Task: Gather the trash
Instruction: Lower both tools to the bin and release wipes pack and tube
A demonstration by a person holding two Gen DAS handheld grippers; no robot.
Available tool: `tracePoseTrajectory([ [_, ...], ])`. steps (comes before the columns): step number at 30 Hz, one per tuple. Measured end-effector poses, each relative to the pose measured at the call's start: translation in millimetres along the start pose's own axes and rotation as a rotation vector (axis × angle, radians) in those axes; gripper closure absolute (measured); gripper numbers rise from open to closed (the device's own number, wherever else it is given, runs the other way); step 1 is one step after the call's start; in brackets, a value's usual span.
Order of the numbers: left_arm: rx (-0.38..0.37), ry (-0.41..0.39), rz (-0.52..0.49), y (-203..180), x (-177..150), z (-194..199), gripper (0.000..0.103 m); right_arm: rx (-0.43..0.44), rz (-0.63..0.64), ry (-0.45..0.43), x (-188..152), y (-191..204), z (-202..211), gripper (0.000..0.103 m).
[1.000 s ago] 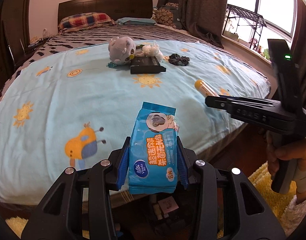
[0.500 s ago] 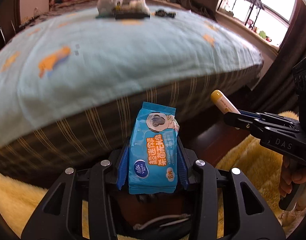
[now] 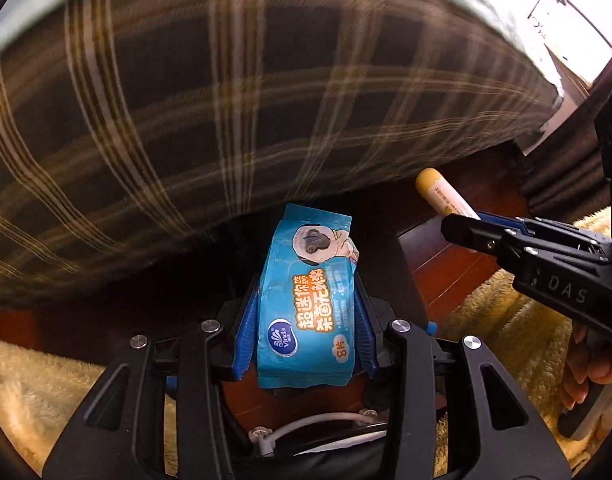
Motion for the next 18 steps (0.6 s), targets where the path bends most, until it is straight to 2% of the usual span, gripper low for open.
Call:
tracePoseTrajectory([
  [8, -0.011, 0.008, -0.013, 1.5, 0.6, -12.3, 0.063, -0.010, 0.010, -0.018, -3.0, 12.2, -14.6, 0.082],
  [13, -0.008, 0.023, -0.012, -1.7, -2.1, -15.5, 0.062, -0.014, -0.001, -0.017, 10.1, 11.7, -19.0, 0.080],
  [14, -0.007, 0.027, -0.010, -3.5, -0.8, -20.0, 0.060, -0.015, -0.004, -0.022, 8.9, 7.7, -17.7, 0.080],
  [18, 0.000, 0.031, -0.002, -2.9, -5.1, -24.5, 0.041, -0.021, -0.031, -0.029, 20.1, -4.4, -17.3, 0.079],
])
Point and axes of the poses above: each gripper's, at about its wrist camera, not at the fingertips, and z roughly against the way its jaws point, y to its left, x to its top, the point moved 3 cm from there along -z, roughly the way its jaws point, and after that the axes turned 2 degrees about -x, right-handed, at the moved point
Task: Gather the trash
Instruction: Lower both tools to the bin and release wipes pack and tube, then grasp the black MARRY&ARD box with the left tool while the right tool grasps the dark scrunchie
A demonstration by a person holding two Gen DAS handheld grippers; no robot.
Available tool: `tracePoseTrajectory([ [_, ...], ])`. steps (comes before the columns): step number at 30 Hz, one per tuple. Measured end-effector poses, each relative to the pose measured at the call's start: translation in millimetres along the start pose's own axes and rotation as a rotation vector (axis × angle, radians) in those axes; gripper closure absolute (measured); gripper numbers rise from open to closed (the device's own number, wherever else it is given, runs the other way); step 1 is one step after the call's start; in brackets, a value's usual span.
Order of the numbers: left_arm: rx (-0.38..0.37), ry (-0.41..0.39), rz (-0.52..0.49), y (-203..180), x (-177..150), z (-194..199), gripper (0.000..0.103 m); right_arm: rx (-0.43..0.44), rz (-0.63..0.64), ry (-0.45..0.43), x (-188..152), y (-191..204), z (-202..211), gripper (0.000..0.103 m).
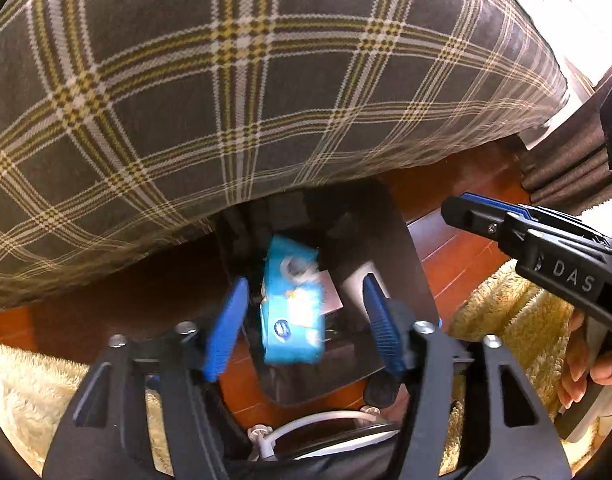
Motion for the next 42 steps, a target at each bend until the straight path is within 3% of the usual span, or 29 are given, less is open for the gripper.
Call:
tracePoseTrajectory([
  [2, 0.002, -0.007, 0.002, 0.0, -0.3, 2.4, 0.035, -0.006, -0.010, -0.006, 2.1, -3.1, 1.9, 0.066],
  [6, 0.009, -0.029, 0.002, 3.7, -0.2, 14.5, 0.023, -0.007, -0.027, -0.029, 3.3, -12.7, 7.4, 0.052],
  [8, 0.006, -0.046, 0.000, 4.0, -0.5, 22.9, 0.020, 0.003, -0.042, -0.042, 4.4, -17.0, 13.8, 0.036],
  [11, 0.006, -0.076, -0.005, 2.9, 4.0, 36.1, 0.017, 0.038, -0.072, -0.076, 9.6, -22.4, 28.1, 0.026],
  [19, -0.005, -0.184, -0.035, -4.2, 21.8, 105.3, 0.015, 0.036, -0.042, -0.249, 33.0, -22.2, 106.7, 0.018],
  [26, 0.026, -0.338, -0.059, -0.4, 71.3, 169.7, 0.010, -0.007, 0.005, -0.380, 96.5, -21.9, 162.8, 0.013],
  [32, 0.027, -0.375, -0.023, 12.6, 123.9, 184.5, 0.009, 0.005, -0.017, -0.392, 153.4, -24.5, 160.3, 0.013],
  [36, 0.053, -0.375, -0.040, 14.1, 161.6, 176.7, 0.009, -0.033, -0.020, -0.402, 196.3, -25.6, 148.3, 0.013],
  [40, 0.147, -0.375, -0.085, 12.7, 201.6, 155.9, 0.009, -0.061, -0.030, -0.397, 231.6, -25.0, 128.3, 0.013],
  [42, 0.139, -0.368, -0.077, 13.3, 218.3, 145.9, 0.009, -0.070, -0.040, -0.388, 247.3, -26.6, 116.1, 0.013],
])
Point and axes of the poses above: each gripper's, at about its wrist camera, not at the fingertips, and z roughly against the way its jaws point, y to its left, x to its top, the point moved 3 cm from there along -z, roughly the way its jaws point, and after that the axes turned 2 degrees about -x, right-handed, at the moved point
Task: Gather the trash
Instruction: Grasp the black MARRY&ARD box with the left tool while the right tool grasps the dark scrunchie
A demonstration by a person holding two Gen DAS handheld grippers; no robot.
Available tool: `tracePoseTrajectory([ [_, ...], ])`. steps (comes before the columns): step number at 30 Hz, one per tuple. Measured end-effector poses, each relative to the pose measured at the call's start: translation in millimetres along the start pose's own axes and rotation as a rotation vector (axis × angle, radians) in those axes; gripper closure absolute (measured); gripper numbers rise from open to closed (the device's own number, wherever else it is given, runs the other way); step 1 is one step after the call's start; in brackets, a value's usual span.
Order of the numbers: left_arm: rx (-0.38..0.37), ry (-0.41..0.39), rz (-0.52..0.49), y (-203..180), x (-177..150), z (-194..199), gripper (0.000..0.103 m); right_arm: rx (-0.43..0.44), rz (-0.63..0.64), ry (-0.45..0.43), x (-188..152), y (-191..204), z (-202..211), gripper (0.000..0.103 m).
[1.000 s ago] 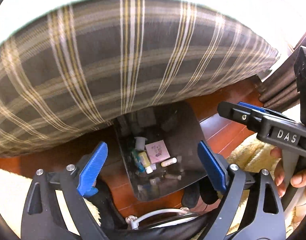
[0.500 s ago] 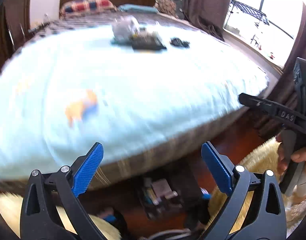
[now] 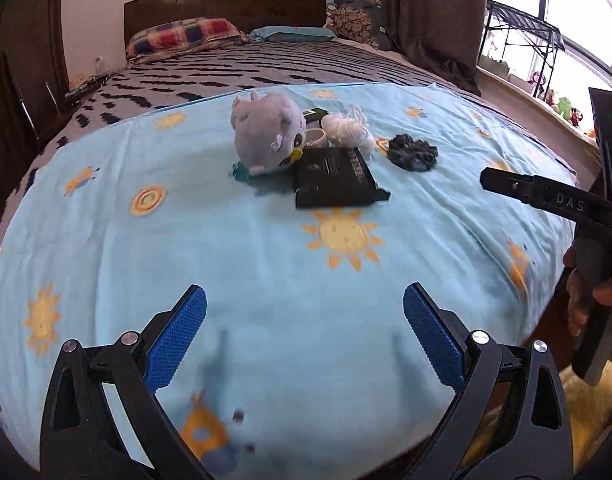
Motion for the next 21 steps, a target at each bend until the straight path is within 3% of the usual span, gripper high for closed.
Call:
tracePoseTrajectory([
  [6, -0.039, -0.016, -0.004, -8.4, 36.4, -33.9, 0.009, 0.001, -0.046, 0.038, 25.7, -3.4, -45.9, 0.014],
  [10, -0.051, 0.007, -0.004, -13.5, 54.9, -59.2, 0.009, 0.021, -0.070, 0.049, 40.2, -1.9, -64.0, 0.023],
  [21, -0.045, 0.095, 0.041, -6.4, 75.5, -115.4, 0.011, 0.031, -0.045, 0.110, 40.6, 10.6, -94.0, 0.039],
])
Point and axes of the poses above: each gripper's, at about its wrist camera, not at the fingertips, and z roughly against the way its jaws point, y to its left, x to its top, the point moved 3 cm from there along -z, roughly the way its jaws point, and after that the axes turned 2 degrees about -x, right-handed, at the moved point
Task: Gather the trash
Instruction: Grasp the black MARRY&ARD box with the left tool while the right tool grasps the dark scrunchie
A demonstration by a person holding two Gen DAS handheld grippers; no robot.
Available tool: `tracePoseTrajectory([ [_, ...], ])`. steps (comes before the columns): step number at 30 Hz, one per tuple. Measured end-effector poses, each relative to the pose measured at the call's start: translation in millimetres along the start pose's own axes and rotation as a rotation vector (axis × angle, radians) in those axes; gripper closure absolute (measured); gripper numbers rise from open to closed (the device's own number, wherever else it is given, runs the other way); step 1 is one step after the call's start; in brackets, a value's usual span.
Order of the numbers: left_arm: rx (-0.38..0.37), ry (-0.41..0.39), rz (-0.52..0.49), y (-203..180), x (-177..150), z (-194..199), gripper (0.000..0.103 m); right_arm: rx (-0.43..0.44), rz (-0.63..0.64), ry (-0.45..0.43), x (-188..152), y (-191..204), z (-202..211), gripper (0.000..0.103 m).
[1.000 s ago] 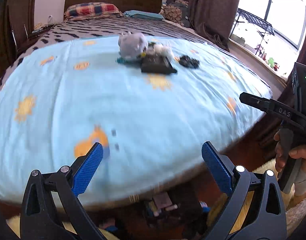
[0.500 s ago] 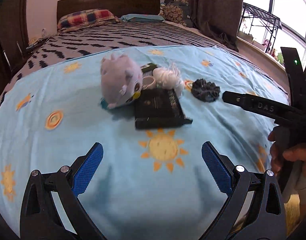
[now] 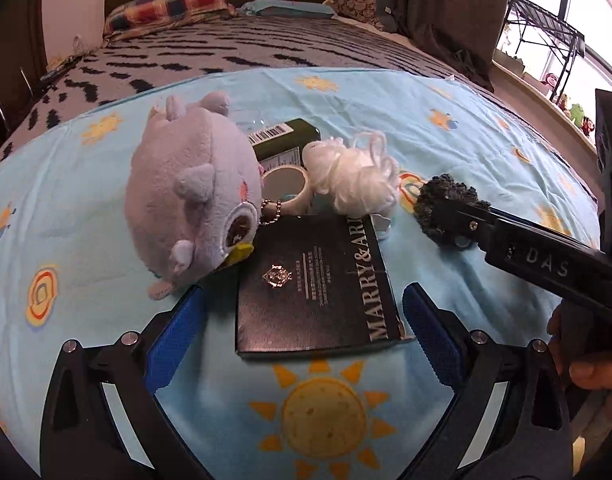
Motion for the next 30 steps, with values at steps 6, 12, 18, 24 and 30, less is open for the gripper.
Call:
tracePoseTrajectory([
  [6, 0.005, 0.008, -0.015, -2.7, 3.1, -3.0, 0.033, 0.020, 0.010, -0.011, -2.2, 1.7, 5.8, 0.083],
  [12, 0.014, 0.014, -0.064, -11.0, -12.3, 8.5, 0.034, 0.037, 0.041, -0.035, -12.3, 6.2, 24.9, 0.093],
  [18, 0.009, 0.003, -0.073, -14.1, -38.4, 36.4, 0.034, 0.046, 0.062, -0.056, -28.4, 2.2, 51.4, 0.093],
  [24, -0.012, -0.059, -0.068, -15.4, -66.5, 85.2, 0.034, 0.054, 0.107, -0.109, -51.0, 6.7, 96.5, 0.094],
  [30, -0.030, -0.122, -0.075, -20.5, -97.0, 132.0, 0.034, 0.086, 0.184, -0.147, -87.5, 28.1, 145.3, 0.094],
])
Point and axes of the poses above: each gripper's, at about its wrist camera, not at the fingertips, and z roughly against the way its jaws point, y to its left, x to its top, the point moved 3 cm from there along -z, roughly the way its jaws point, and after that the axes turned 2 degrees about -x, right-handed, at the moved point
